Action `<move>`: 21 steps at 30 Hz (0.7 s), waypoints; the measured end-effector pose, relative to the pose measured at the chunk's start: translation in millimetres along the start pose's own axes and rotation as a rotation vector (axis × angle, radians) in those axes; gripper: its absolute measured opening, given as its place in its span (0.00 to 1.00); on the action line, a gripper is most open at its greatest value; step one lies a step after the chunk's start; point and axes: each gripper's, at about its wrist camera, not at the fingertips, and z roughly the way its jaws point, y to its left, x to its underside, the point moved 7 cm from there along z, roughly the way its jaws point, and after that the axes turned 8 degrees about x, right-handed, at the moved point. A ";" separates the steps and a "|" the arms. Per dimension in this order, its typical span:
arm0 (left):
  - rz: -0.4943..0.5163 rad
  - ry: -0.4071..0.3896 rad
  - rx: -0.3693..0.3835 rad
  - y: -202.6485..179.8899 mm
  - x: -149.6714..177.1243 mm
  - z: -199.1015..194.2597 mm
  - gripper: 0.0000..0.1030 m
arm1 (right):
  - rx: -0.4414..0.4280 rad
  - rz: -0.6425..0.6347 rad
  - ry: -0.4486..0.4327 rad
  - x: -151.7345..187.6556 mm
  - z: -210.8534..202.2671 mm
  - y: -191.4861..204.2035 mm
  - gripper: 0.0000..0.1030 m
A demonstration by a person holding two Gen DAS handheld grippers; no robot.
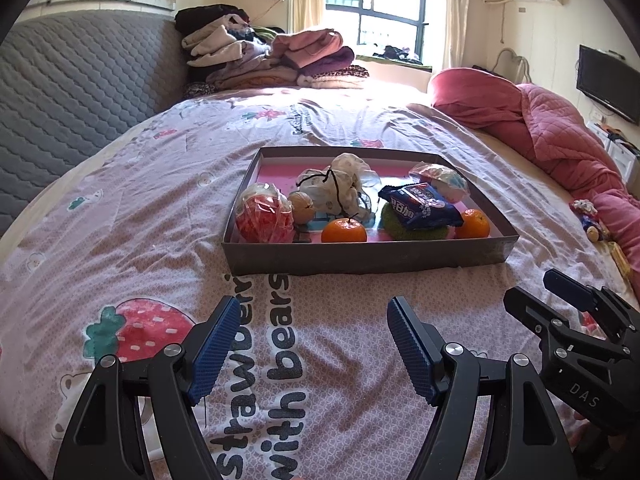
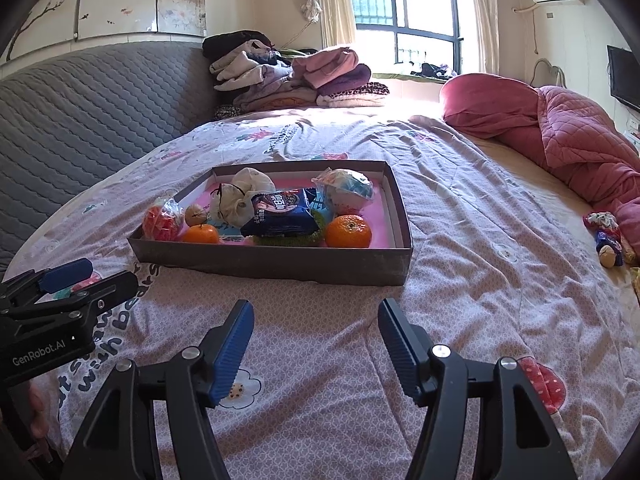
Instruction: Organize objects
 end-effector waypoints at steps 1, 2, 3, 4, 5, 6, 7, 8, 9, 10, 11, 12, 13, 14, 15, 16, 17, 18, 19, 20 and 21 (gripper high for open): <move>0.001 0.003 -0.002 0.2 1.1 1.2 0.75 | 0.000 0.001 0.000 1.0 0.3 0.4 0.62; 0.001 0.005 -0.004 0.8 2.0 2.0 0.75 | 0.000 0.000 0.002 2.3 0.6 0.8 0.62; 0.000 0.006 -0.004 1.2 2.9 2.9 0.75 | -0.002 -0.002 0.002 3.4 0.6 1.7 0.62; -0.001 0.006 -0.004 1.5 4.1 3.6 0.75 | -0.001 -0.005 0.003 4.6 0.9 2.3 0.62; -0.001 0.007 -0.004 1.7 5.1 4.0 0.75 | 0.000 -0.007 0.003 5.5 1.2 3.1 0.62; -0.001 0.009 -0.003 1.5 5.6 4.6 0.75 | -0.004 -0.010 0.003 6.4 1.1 3.9 0.62; 0.000 0.010 -0.003 1.4 6.3 4.8 0.75 | -0.004 -0.010 0.006 7.4 1.5 4.2 0.62; 0.002 0.009 -0.004 1.1 6.6 5.0 0.75 | -0.003 -0.012 0.008 8.2 1.8 4.5 0.62; 0.002 0.010 -0.004 1.1 6.6 5.1 0.75 | -0.006 -0.014 0.009 8.9 1.8 4.9 0.62; 0.004 0.012 -0.005 0.8 7.2 5.5 0.75 | 0.000 -0.015 0.011 9.7 2.1 4.5 0.62; 0.003 0.011 -0.005 1.0 7.5 5.4 0.75 | 0.003 -0.013 0.009 10.3 1.9 3.5 0.62; 0.002 0.009 -0.005 1.1 7.9 5.3 0.75 | -0.001 -0.011 0.005 11.0 1.4 3.5 0.62; 0.003 0.008 -0.003 1.0 8.1 5.0 0.75 | 0.001 -0.009 0.004 11.6 1.2 3.0 0.62; 0.003 0.008 -0.003 0.9 8.4 5.2 0.75 | 0.003 -0.009 0.005 12.3 1.0 2.5 0.62; 0.002 0.009 -0.005 1.3 8.9 5.0 0.75 | 0.001 -0.009 0.005 12.7 1.0 2.5 0.62; -0.001 0.008 -0.004 2.1 9.4 4.8 0.75 | 0.005 -0.009 0.006 13.1 1.2 1.9 0.62; -0.004 0.011 -0.003 2.7 9.9 5.1 0.75 | 0.011 -0.007 0.005 13.8 1.0 1.3 0.62; -0.007 0.013 -0.005 3.5 10.2 5.0 0.75 | 0.011 -0.005 0.002 14.4 0.7 0.8 0.62; -0.006 0.012 -0.008 4.3 10.7 4.8 0.75 | 0.009 -0.004 0.001 15.4 0.7 0.6 0.62; -0.004 0.014 -0.013 4.7 11.3 5.2 0.75 | 0.011 -0.004 0.003 16.7 0.8 0.2 0.62; -0.005 0.015 -0.018 5.8 12.0 5.1 0.75 | 0.009 -0.004 0.001 17.2 0.9 0.1 0.62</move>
